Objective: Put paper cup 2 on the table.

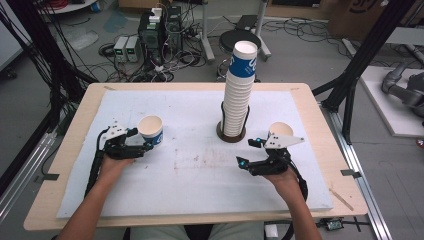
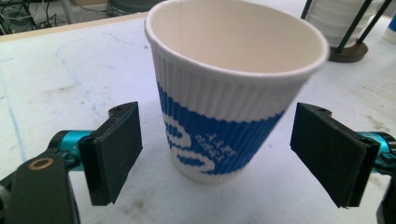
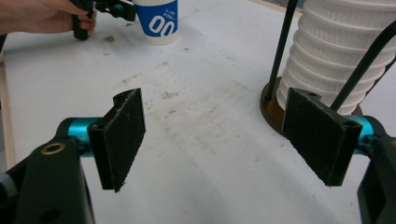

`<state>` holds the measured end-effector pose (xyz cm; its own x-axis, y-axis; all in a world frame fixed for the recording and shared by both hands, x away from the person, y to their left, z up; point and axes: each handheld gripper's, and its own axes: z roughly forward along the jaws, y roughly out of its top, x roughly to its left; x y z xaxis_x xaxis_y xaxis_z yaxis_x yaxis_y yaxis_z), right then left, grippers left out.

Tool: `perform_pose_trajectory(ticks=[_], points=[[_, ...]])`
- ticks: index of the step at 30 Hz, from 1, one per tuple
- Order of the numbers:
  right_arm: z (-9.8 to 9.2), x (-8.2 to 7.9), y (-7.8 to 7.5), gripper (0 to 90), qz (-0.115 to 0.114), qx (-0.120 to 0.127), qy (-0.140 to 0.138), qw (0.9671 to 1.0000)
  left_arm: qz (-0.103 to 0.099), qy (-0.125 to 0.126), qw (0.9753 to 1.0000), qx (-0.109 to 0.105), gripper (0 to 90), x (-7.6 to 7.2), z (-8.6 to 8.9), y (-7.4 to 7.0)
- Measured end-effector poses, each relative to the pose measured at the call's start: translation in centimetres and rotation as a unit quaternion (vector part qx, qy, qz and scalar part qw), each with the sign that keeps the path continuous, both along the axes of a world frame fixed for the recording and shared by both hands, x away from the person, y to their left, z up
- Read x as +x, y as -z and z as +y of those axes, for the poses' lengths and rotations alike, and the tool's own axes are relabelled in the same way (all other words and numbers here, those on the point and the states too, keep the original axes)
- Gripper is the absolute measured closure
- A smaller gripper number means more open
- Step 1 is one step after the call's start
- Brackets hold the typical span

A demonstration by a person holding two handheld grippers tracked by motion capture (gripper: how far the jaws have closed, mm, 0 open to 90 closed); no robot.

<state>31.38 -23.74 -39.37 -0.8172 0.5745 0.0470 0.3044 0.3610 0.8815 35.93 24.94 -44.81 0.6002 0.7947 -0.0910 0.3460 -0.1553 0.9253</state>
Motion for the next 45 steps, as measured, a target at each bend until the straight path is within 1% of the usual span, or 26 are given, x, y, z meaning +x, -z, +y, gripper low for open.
perform_pose_trajectory(ticks=[2,3,4,6,7,9,11,14,17,19,21,22,24,25,26,28,29,32,36,40,41,45], points=[[-0.1,0.0,0.0,22.0,0.001,0.000,0.003,1.0000,-0.006,0.002,0.9999,-0.010,16.6,-0.7,0.6,-0.3],[-0.1,-0.1,0.0,22.0,0.001,0.000,0.004,1.0000,-0.010,0.003,0.9998,-0.019,16.6,-1.0,0.8,-0.4],[-0.2,-0.1,0.1,22.0,0.004,0.000,0.007,1.0000,-0.013,0.010,0.9995,-0.027,16.6,-1.4,1.1,-0.6],[-0.4,-0.1,0.1,22.0,-0.001,0.000,0.011,0.9999,-0.030,0.009,0.9990,-0.032,16.6,-2.1,1.4,-0.8],[-0.5,-0.1,0.1,22.0,-0.002,0.001,0.013,0.9999,-0.043,0.009,0.9980,-0.045,16.6,-2.5,1.6,-1.0],[-0.7,-0.2,0.0,22.0,-0.005,0.002,0.022,0.9998,-0.064,0.008,0.9959,-0.064,16.5,-3.0,1.9,-1.6],[-1.1,-0.3,-0.1,22.0,-0.012,0.004,0.034,0.9994,-0.080,0.015,0.9927,-0.090,16.6,-3.3,2.2,-2.2],[-1.7,-0.7,-0.3,21.9,-0.020,0.008,0.056,0.9982,-0.091,0.024,0.9894,-0.111,16.6,-3.8,2.3,-3.0],[-2.7,-1.3,-0.2,21.5,-0.027,0.016,0.083,0.9960,-0.100,0.032,0.9864,-0.126,16.6,-4.2,2.5,-3.5],[-3.4,-1.8,-0.1,21.0,-0.031,0.022,0.101,0.9942,-0.106,0.036,0.9853,-0.129,16.6,-4.4,2.5,-3.9],[-4.1,-2.4,0.0,20.9,-0.035,0.029,0.118,0.9920,-0.110,0.039,0.9853,-0.125,16.6,-4.6,2.4,-4.0],[-4.4,-2.6,0.1,20.9,-0.040,0.028,0.126,0.9908,-0.111,0.042,0.9850,-0.125,16.6,-4.7,2.4,-4.1],[-5.1,-3.0,0.2,20.8,-0.040,0.031,0.140,0.9888,-0.114,0.044,0.9847,-0.124,16.6,-4.9,2.5,-4.1],[-5.4,-3.1,0.2,20.6,-0.044,0.029,0.148,0.9875,-0.117,0.043,0.9843,-0.125,16.6,-5.0,2.5,-4.1],[-5.7,-3.3,0.3,20.6,-0.043,0.029,0.153,0.9869,-0.117,0.043,0.9842,-0.126,16.6,-5.1,2.7,-4.2],[-6.2,-3.5,0.3,20.6,-0.047,0.029,0.160,0.9857,-0.120,0.040,0.9828,-0.135,16.6,-5.2,2.8,-4.2],[-6.4,-3.6,0.2,20.6,-0.048,0.031,0.165,0.9847,-0.122,0.038,0.9826,-0.135,16.6,-5.3,2.8,-4.2],[-6.9,-3.9,0.1,20.6,-0.053,0.032,0.171,0.9832,-0.124,0.037,0.9823,-0.136,16.6,-5.5,2.9,-4.1],[-7.0,-3.9,0.0,20.6,-0.056,0.031,0.176,0.9823,-0.126,0.036,0.9819,-0.137,16.6,-5.8,3.1,-4.1],[-6.6,-3.9,0.0,20.6,-0.056,0.027,0.173,0.9829,-0.125,0.039,0.9823,-0.135,16.6,-6.1,2.9,-3.9],[-6.5,-3.9,0.0,20.6,-0.056,0.027,0.172,0.9832,-0.125,0.040,0.9826,-0.131,16.6,-6.2,2.9,-3.9],[-6.0,-3.8,-0.2,20.6,-0.059,0.025,0.168,0.9838,-0.128,0.043,0.9815,-0.136,16.6,-6.4,2.8,-3.9]])
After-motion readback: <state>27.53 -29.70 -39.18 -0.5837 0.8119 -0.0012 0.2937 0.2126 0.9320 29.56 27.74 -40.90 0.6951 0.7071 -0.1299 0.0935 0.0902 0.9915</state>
